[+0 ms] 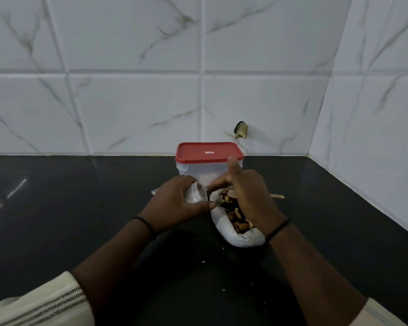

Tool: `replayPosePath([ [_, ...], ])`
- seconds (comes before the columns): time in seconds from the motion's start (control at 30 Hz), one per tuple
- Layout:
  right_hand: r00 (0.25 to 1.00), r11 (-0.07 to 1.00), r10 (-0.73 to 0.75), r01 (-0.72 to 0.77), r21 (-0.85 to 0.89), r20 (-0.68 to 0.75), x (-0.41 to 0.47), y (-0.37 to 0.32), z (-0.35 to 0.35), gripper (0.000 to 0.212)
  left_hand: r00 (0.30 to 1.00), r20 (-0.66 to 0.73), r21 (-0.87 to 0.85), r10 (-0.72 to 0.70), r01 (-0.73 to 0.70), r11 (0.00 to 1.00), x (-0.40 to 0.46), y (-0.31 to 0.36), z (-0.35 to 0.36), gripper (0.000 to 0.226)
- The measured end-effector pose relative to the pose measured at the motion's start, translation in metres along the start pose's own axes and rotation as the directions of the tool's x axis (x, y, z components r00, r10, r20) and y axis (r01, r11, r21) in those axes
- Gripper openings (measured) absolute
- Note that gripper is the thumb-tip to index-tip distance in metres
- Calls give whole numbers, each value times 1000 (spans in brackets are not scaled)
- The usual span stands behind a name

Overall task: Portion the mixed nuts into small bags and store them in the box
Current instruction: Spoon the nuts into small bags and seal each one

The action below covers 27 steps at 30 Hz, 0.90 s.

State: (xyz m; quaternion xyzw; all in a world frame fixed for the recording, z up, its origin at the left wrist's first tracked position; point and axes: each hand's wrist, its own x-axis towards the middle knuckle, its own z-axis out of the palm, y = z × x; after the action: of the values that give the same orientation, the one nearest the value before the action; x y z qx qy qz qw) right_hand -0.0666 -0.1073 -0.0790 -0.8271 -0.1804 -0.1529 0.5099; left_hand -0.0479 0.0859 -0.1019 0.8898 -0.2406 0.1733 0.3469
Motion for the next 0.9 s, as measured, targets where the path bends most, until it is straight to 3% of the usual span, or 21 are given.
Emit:
replayPosePath([
  [0.03,993,998,4,-10,-55,-114,2,3,-7,84,1000,-22,2,-4,4,1000,0,0,1,57],
  [0.1,954,940,7,-108,-322,-300,6,13,-23,72,1000,-29,6,-6,6,1000,-1,1,3,55],
  [0.2,923,720,65,-307,-622,-380,8,35,-44,54,1000,-23,0,-17,17,1000,-1,5,6,46],
  [0.3,897,543,220,-439,-716,-383,6,51,-53,42,999,-16,5,-34,35,999,-2,8,8,45],
  [0.47,854,493,416,-500,-712,-311,3,56,-55,45,998,-7,0,-58,58,998,-4,11,12,43],
  [0.53,855,534,398,-510,-674,-332,4,55,-55,41,999,-4,-2,-52,52,999,-3,12,14,42],
  [0.57,865,605,359,-502,-618,-351,5,54,-54,38,999,-2,-6,-48,48,999,-3,12,15,42],
  [0.63,870,806,288,-446,-390,-400,7,49,-52,25,999,-1,-24,-42,42,999,-3,12,18,41],
  [0.7,848,918,254,-362,-159,-465,8,42,-48,15,998,10,-53,-55,56,997,-2,13,22,42],
  [0.8,826,937,323,-349,31,-461,9,45,-41,9,996,21,-74,-83,84,994,4,16,26,43],
  [0.9,833,938,332,-340,65,-442,11,53,-37,6,995,3,-65,-104,104,992,16,21,28,42],
])
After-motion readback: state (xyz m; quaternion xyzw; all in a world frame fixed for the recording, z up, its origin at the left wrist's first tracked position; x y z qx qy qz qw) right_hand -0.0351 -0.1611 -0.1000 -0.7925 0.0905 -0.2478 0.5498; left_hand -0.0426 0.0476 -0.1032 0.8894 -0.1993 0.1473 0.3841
